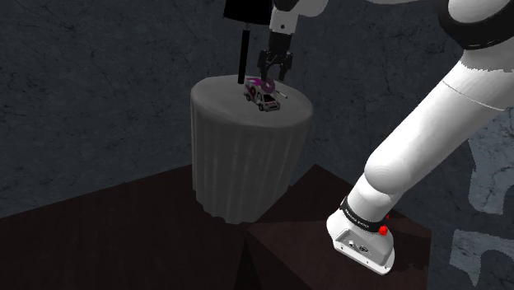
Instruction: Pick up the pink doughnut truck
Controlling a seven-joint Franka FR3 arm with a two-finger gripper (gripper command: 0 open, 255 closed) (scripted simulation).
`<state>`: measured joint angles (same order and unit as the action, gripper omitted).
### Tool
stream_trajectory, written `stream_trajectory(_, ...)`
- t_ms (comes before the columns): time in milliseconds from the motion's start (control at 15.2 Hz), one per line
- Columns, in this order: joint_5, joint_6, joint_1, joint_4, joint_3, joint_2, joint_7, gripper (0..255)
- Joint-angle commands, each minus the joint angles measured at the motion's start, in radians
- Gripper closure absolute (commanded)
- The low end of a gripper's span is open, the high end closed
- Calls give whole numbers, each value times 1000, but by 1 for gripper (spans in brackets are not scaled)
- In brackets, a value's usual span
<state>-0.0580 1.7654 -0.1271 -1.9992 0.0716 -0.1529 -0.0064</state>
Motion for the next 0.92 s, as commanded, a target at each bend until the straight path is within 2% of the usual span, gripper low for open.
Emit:
stream_trajectory(0,-1,2,-14,73,15,76,9,0)
stream_trajectory(462,-21,-27,-68,337,66,318,39,0)
stream_trajectory(858,-55,-94,-130,621,103,542,66,0)
